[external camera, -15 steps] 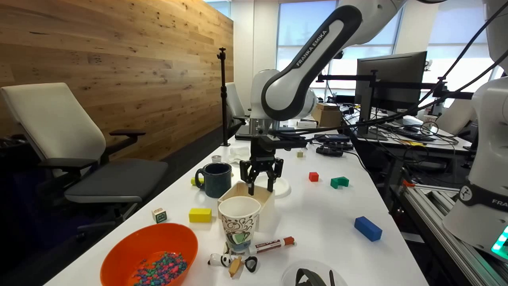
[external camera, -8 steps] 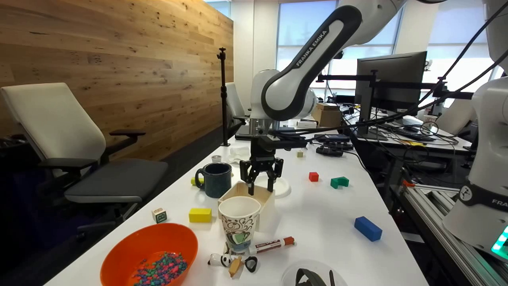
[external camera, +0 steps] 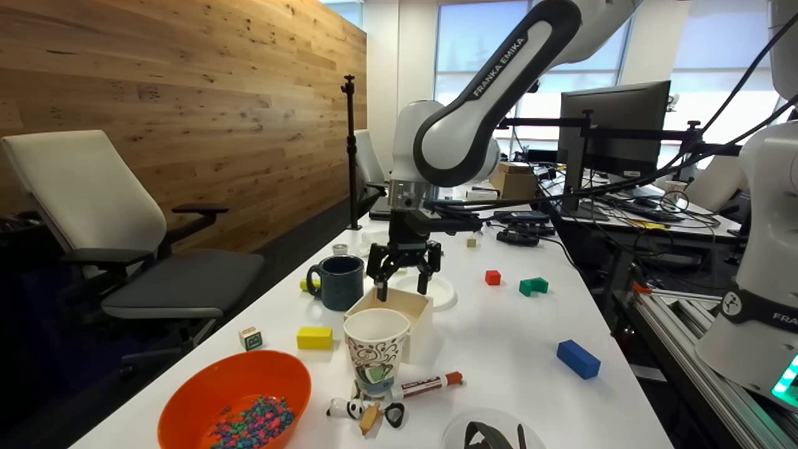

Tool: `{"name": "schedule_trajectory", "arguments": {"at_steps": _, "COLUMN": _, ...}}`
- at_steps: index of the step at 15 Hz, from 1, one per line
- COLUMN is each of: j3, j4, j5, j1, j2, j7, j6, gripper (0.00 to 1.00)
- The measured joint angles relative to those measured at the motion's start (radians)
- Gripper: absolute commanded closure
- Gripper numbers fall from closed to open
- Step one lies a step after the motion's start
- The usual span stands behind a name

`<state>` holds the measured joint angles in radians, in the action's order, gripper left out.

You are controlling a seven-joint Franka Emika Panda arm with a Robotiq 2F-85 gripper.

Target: Remove the lid from the clear container.

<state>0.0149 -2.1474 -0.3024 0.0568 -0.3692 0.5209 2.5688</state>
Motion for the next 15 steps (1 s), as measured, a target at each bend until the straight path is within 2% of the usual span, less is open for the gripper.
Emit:
{"name": "schedule_trajectory", "arguments": {"at_steps": 3, "j3": -0.002, "j4": -0.048, "j5": 0.056, "j1": 0.039, "j2": 0.075, "j7": -0.038, "j6": 0.011, "gripper": 0.0}}
{"name": "schedule_trajectory", "arguments": {"at_steps": 5, "j3": -0.003, "j4": -0.076, "j5": 0.111, "j1": 0.047, "j2": 0.135, "j7": -0.086, "j6": -0.027, "gripper": 0.0}}
{"name": "schedule_trajectory", "arguments": {"at_steps": 12, "j3": 0.005, "j4": -0.126, "j5": 0.306, "j1": 0.007, "j2": 0.362, "j7": -0.32, "j6": -0.225, "gripper": 0.0}}
{"name": "schedule_trajectory", "arguments": {"at_steps": 15, "j3": 0.005, "j4": -0.154, "j5": 0.346, "j1": -0.005, "j2": 0.439, "j7": -0.432, "j6": -0.238, "gripper": 0.0}}
